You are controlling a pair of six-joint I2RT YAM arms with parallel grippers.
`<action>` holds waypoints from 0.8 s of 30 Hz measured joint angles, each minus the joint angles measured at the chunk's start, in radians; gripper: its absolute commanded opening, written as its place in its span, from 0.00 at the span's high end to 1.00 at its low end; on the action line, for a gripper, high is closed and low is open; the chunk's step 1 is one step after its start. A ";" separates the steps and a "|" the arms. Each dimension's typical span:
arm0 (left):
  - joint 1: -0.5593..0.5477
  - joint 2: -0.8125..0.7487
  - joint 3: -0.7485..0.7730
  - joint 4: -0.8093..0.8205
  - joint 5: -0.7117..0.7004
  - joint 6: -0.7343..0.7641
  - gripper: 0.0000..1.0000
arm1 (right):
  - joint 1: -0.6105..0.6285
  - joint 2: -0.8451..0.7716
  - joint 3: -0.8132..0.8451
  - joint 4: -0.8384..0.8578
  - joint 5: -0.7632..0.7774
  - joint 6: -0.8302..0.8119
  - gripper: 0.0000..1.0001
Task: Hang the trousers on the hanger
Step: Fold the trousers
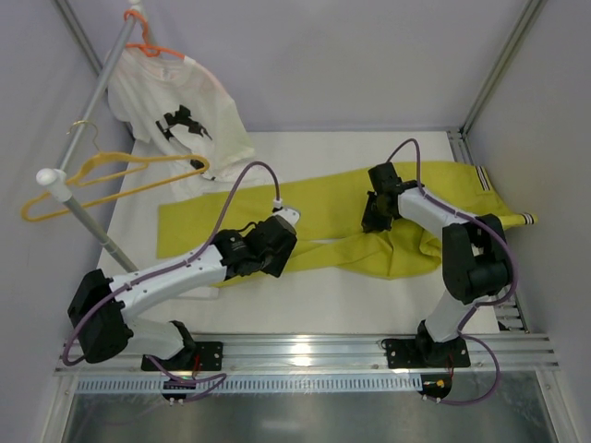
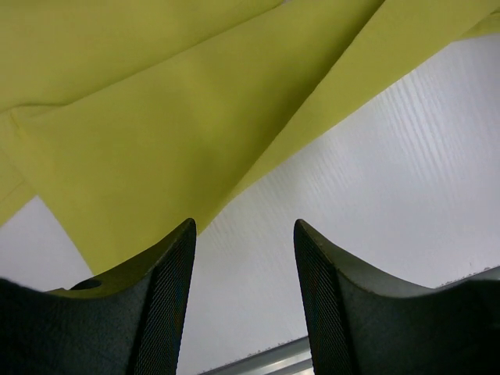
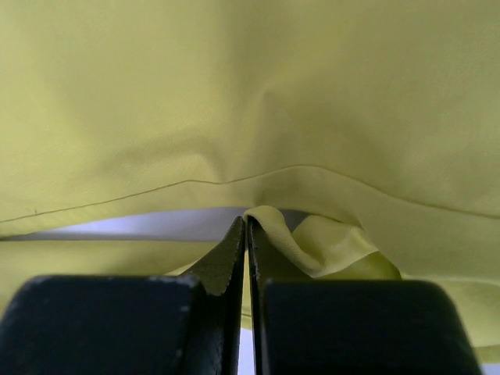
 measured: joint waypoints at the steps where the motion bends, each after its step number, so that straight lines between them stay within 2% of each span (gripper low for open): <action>1: 0.000 0.014 0.000 0.018 0.006 0.014 0.46 | -0.005 0.007 0.000 0.003 -0.001 0.000 0.96; 11: 0.000 0.306 0.001 0.198 0.061 0.116 0.46 | -0.038 0.013 -0.002 0.030 -0.046 -0.001 0.96; 16: 0.000 0.353 0.001 0.233 0.052 0.129 0.47 | -0.040 -0.012 -0.017 0.039 -0.059 -0.003 0.96; 20: 0.000 0.352 0.001 0.259 0.039 0.129 0.63 | -0.041 -0.058 -0.035 0.046 -0.062 -0.006 0.96; 24: 0.000 0.352 -0.009 0.270 0.040 0.131 0.68 | -0.048 -0.090 -0.043 0.046 -0.064 -0.014 0.96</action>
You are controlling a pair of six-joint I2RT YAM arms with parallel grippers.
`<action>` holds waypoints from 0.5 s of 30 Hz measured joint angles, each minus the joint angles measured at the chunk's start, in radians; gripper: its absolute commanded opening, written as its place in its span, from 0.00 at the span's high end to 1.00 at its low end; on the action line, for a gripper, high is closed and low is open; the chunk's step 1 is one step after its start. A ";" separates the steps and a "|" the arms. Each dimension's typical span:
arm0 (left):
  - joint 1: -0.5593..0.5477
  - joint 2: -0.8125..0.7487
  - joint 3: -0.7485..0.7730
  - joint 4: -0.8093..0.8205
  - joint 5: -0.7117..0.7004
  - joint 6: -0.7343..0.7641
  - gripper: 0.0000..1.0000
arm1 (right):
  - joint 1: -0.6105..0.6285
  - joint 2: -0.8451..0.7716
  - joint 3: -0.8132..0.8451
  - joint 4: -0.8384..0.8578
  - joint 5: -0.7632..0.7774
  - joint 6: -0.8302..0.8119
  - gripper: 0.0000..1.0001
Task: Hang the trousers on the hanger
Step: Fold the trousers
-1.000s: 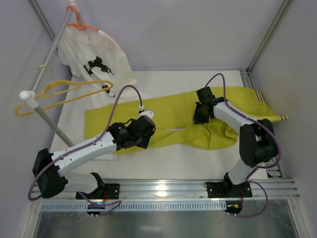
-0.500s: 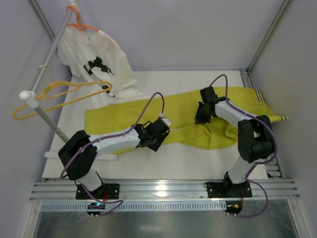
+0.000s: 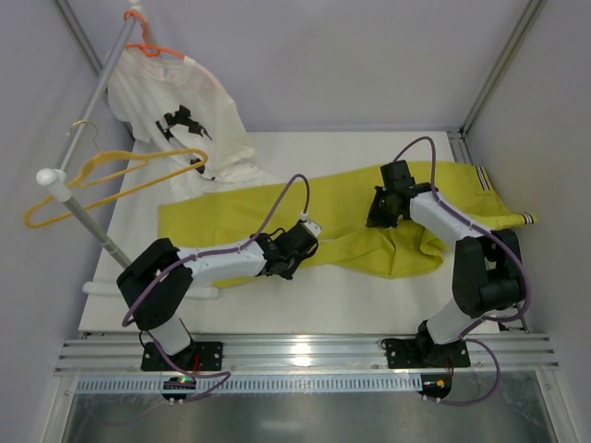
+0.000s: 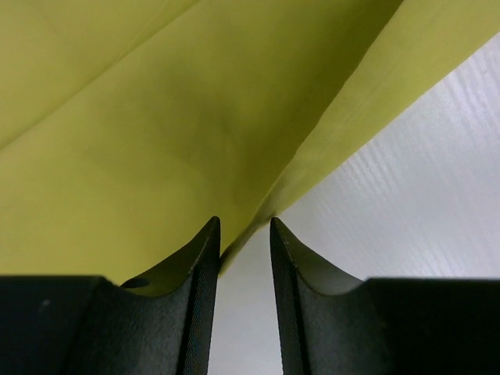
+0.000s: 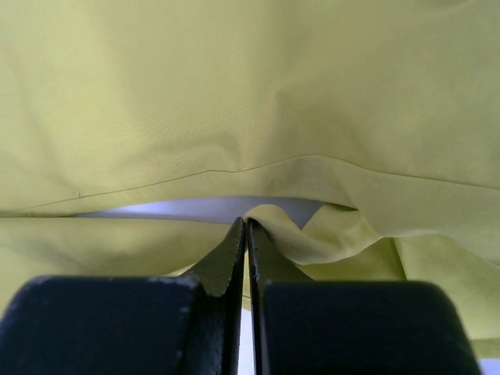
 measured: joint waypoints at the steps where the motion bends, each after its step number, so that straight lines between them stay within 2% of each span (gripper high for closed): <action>1: 0.000 -0.003 -0.011 0.005 0.002 -0.002 0.74 | -0.005 -0.007 -0.001 0.000 -0.003 -0.002 0.96; 4: 0.000 -0.026 -0.058 0.006 0.006 -0.009 0.87 | -0.018 -0.022 -0.002 -0.001 -0.006 -0.005 0.96; 5: 0.000 -0.037 -0.069 -0.001 0.008 -0.014 0.97 | -0.020 -0.026 -0.002 -0.002 -0.009 -0.005 0.96; 6: 0.000 -0.046 -0.074 -0.011 0.008 -0.024 1.00 | -0.022 -0.033 -0.005 -0.002 -0.014 -0.005 0.96; 10: -0.002 -0.098 -0.067 -0.068 -0.018 -0.063 1.00 | -0.023 -0.097 -0.043 0.002 -0.043 -0.006 0.96; 15: -0.003 -0.182 0.038 -0.266 -0.130 -0.152 1.00 | -0.003 -0.262 -0.124 -0.007 -0.070 -0.009 0.96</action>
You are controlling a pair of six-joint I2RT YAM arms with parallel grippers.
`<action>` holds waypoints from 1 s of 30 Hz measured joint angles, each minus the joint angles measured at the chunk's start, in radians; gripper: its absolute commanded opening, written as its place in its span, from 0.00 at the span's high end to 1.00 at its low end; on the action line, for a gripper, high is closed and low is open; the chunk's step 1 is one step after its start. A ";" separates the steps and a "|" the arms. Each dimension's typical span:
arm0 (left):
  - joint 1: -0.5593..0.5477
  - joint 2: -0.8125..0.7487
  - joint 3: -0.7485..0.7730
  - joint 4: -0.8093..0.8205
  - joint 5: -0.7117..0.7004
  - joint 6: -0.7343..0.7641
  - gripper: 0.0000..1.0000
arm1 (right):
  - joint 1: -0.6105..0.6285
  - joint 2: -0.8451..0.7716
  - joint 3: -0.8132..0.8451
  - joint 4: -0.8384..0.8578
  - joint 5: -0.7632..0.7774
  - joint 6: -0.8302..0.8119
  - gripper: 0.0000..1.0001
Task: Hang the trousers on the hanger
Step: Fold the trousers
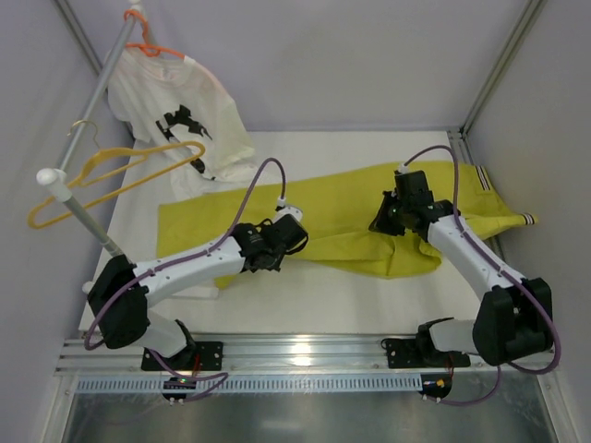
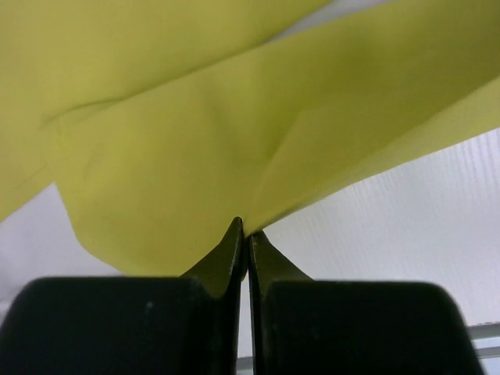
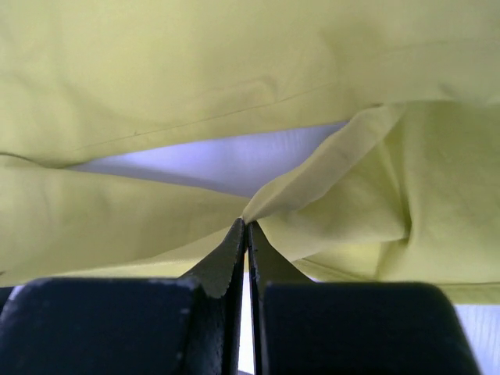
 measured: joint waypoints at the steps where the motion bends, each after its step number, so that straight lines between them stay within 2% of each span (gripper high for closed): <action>1: 0.000 -0.014 0.043 -0.058 -0.022 -0.021 1.00 | 0.003 -0.032 -0.009 -0.005 -0.003 0.001 0.96; 8: -0.011 -0.044 0.322 -0.375 -0.106 -0.157 1.00 | 0.026 -0.241 -0.028 -0.056 -0.015 0.034 0.96; 13: -0.019 -0.044 0.436 -0.489 -0.142 -0.240 1.00 | 0.044 -0.298 -0.016 -0.090 -0.021 0.066 0.96; 21: -0.006 0.007 0.535 -0.554 -0.224 -0.306 0.99 | 0.048 -0.179 0.141 -0.121 -0.009 0.079 0.96; 30: 0.135 0.033 0.535 -0.563 -0.209 -0.321 1.00 | 0.098 0.029 0.209 -0.047 -0.040 0.084 0.96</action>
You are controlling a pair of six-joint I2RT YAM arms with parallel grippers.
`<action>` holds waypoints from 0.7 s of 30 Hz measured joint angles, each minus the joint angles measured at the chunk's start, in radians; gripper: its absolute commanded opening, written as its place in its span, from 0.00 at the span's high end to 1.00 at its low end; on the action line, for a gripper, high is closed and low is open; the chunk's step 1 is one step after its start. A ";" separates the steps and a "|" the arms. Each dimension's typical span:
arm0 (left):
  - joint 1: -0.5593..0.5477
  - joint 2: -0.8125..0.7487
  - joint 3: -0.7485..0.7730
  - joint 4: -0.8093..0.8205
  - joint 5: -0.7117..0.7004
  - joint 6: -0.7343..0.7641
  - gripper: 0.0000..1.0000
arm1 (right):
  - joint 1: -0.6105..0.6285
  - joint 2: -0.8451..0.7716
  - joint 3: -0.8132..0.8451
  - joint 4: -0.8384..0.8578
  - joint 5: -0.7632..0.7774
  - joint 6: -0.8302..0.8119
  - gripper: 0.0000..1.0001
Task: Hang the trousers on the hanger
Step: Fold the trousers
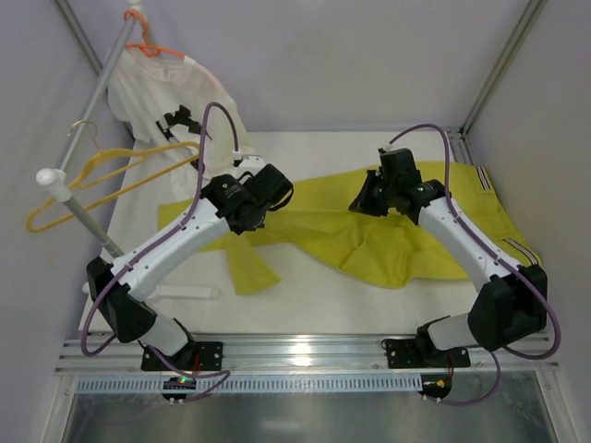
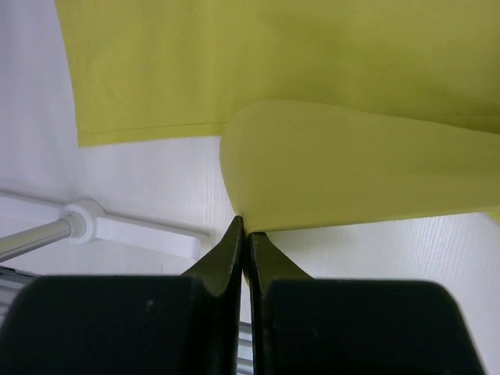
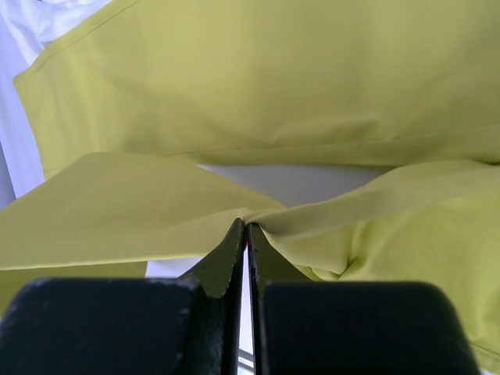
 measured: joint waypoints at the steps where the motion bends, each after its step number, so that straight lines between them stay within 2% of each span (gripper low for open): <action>1: 0.015 0.002 -0.002 0.003 0.004 0.002 1.00 | 0.004 0.024 0.006 0.008 -0.006 0.000 0.96; 8: 0.093 0.056 -0.052 0.011 0.033 0.031 1.00 | 0.016 0.255 0.110 0.074 -0.041 -0.002 0.96; 11: 0.133 0.101 -0.073 0.011 0.050 0.057 0.96 | 0.035 0.354 0.158 0.088 -0.041 -0.007 0.96; 18: 0.207 0.219 -0.056 -0.005 0.007 0.112 0.72 | 0.057 0.484 0.193 0.074 0.027 -0.029 0.96; 21: 0.219 0.270 -0.042 -0.007 -0.040 0.133 0.70 | 0.056 0.480 0.146 0.082 0.073 -0.038 0.95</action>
